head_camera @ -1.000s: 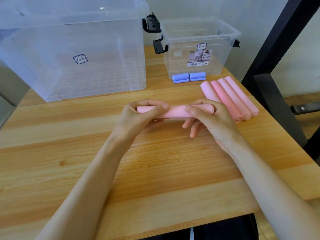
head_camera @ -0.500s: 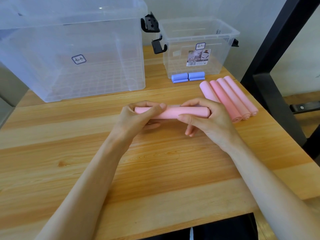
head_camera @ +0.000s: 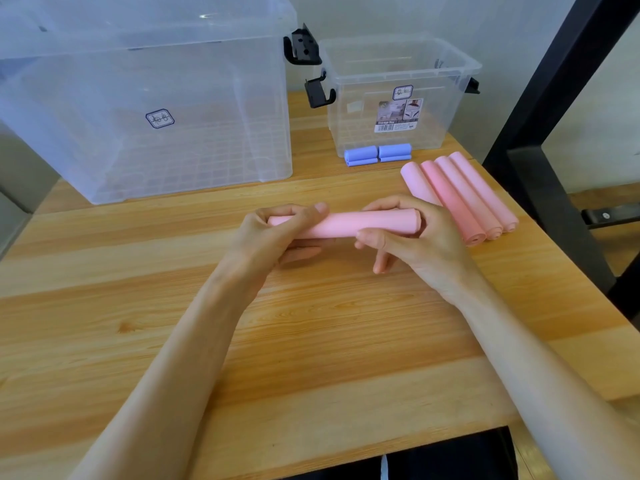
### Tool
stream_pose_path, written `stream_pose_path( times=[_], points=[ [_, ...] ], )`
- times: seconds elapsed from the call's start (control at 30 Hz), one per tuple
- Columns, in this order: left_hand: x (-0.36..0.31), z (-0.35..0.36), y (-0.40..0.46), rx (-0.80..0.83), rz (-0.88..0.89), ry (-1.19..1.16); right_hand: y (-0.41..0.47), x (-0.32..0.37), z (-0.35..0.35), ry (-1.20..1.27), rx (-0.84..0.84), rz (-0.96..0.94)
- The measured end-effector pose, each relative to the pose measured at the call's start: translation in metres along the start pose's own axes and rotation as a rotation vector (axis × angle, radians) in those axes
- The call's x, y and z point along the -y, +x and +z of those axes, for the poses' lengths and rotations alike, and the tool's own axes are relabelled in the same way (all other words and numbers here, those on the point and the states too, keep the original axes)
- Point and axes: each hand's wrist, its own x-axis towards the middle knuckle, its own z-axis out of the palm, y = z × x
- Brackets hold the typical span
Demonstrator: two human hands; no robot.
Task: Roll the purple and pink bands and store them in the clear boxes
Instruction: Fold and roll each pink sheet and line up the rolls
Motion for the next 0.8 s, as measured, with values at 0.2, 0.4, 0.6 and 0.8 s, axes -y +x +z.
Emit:
stream_pose_path(
  times=[0.2, 0.4, 0.6, 0.8],
  points=[
    [-0.0005, 0.0037, -0.0001, -0.002, 0.161, 0.071, 0.0023, 0.0002, -0.001, 0.099, -0.043, 0.062],
    [0.0019, 0.002, 0.0017, -0.04, 0.085, 0.027, 0.0024, -0.0029, 0.0009, -0.016, -0.077, 0.002],
    [0.002, 0.0005, 0.0014, -0.015, 0.085, 0.032, 0.0023, -0.006, 0.0008, -0.08, -0.089, -0.073],
    [-0.0002, 0.0045, -0.0009, -0.036, 0.21, 0.123, 0.0033, -0.0039, -0.0023, 0.03, -0.057, 0.023]
  ],
)
